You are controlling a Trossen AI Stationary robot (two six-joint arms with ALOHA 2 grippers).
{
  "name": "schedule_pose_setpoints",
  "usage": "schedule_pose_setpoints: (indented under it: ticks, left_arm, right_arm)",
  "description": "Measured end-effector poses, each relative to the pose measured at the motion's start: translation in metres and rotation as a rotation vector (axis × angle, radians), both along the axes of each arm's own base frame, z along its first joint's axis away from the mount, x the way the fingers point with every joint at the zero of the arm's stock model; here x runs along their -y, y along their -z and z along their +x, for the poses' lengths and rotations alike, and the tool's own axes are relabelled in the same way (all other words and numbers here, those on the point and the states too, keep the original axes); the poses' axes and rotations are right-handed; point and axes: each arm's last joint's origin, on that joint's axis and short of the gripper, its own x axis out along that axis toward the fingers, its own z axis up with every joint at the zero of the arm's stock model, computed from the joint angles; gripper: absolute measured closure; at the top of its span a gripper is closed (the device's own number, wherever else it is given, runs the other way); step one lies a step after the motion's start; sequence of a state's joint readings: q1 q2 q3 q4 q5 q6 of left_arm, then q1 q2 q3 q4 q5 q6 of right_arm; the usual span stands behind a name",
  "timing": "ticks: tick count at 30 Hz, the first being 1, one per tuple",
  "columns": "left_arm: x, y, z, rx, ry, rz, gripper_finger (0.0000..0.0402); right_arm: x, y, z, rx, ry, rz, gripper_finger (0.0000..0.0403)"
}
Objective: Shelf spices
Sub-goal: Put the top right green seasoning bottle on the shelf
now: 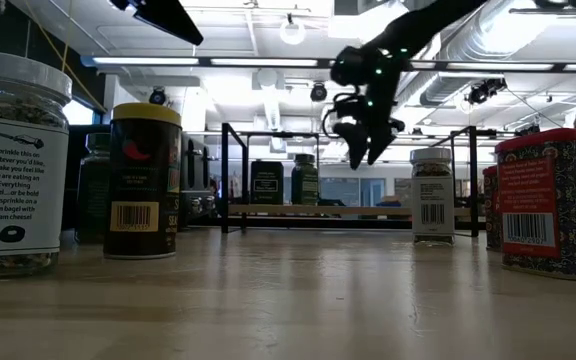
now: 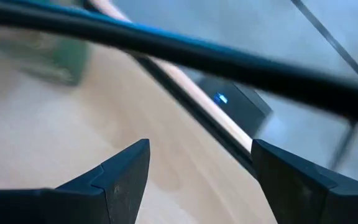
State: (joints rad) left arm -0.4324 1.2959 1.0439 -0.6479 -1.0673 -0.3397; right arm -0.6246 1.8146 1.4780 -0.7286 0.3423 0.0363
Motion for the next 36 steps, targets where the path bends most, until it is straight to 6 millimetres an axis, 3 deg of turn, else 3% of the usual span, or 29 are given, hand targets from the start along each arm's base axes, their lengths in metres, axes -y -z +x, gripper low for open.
schedule_pose_setpoints:
  ticks: [3, 8, 11, 14, 17, 22, 28, 36]
  left_arm:
    - [0.0, 0.0, 0.0, 0.0, -0.002, 0.003, 0.0401]
    - [-0.001, -0.001, 0.0, 0.008, -0.016, 0.016, 0.0401]
    - [-0.001, -0.001, 0.0, 0.017, -0.021, 0.012, 0.0401]
    - [-0.001, -0.001, 0.0, 0.033, -0.031, -0.001, 0.0401]
    - [-0.001, -0.001, 0.0, 0.044, -0.037, -0.012, 0.0401]
    - [0.0, -0.001, 0.0, 0.047, -0.036, -0.015, 0.0401]
    - [0.0, -0.001, 0.0, 0.051, -0.036, -0.017, 0.0401]
    - [0.0, -0.001, 0.0, 0.052, -0.034, -0.021, 0.0401]
  right_arm:
    - [-0.015, 0.0, -0.008, 0.063, -0.071, -0.066, 0.0128]
    - [-0.022, 0.018, -0.022, 0.155, 0.059, -0.089, 0.0128]
    - [-0.016, 0.02, -0.017, 0.303, 0.015, -0.053, 0.0128]
    - [-0.011, 0.031, -0.003, 0.347, -0.079, -0.069, 0.0142]
    - [-0.006, 0.043, 0.006, 0.353, -0.083, -0.107, 0.0181]
    - [-0.001, 0.063, 0.011, 0.359, -0.025, -0.053, 0.0284]
    - [-0.001, 0.074, 0.02, 0.406, -0.029, -0.038, 0.0384]
    - [-0.012, 0.076, 0.032, 0.44, -0.086, -0.019, 0.0393]
